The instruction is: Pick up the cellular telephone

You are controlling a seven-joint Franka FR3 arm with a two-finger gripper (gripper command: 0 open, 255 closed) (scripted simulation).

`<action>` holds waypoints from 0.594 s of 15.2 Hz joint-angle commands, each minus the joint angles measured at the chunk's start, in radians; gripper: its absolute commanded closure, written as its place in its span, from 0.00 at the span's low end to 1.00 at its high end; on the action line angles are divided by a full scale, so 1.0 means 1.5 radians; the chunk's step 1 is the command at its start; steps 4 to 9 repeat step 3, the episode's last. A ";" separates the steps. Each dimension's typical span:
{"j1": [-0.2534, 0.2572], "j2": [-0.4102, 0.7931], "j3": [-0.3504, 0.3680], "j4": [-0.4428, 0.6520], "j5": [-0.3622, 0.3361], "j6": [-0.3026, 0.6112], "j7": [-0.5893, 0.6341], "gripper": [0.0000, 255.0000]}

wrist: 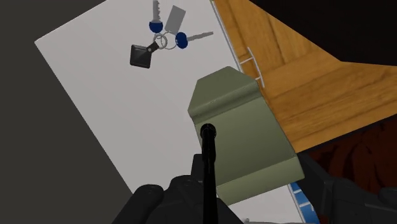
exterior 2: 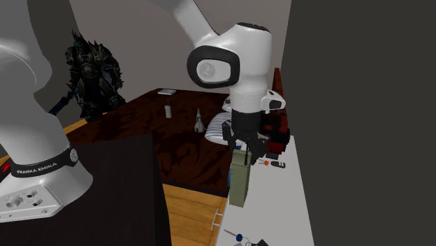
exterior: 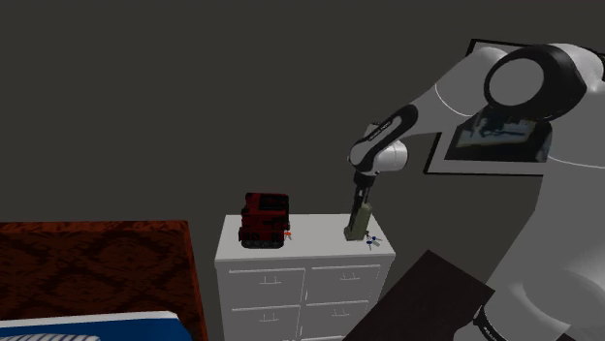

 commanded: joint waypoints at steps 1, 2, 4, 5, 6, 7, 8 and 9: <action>0.003 -0.016 -0.005 -0.001 -0.010 -0.015 0.007 1.00; 0.003 -0.017 -0.005 -0.001 -0.011 -0.016 0.008 1.00; 0.003 -0.018 -0.005 -0.001 -0.011 -0.016 0.008 1.00; 0.003 -0.018 -0.005 -0.001 -0.011 -0.016 0.008 1.00; 0.003 -0.018 -0.005 -0.001 -0.011 -0.016 0.008 1.00; 0.003 -0.018 -0.005 -0.001 -0.011 -0.016 0.008 1.00; 0.003 -0.018 -0.005 -0.001 -0.011 -0.016 0.008 1.00; 0.003 -0.018 -0.005 -0.001 -0.011 -0.016 0.008 1.00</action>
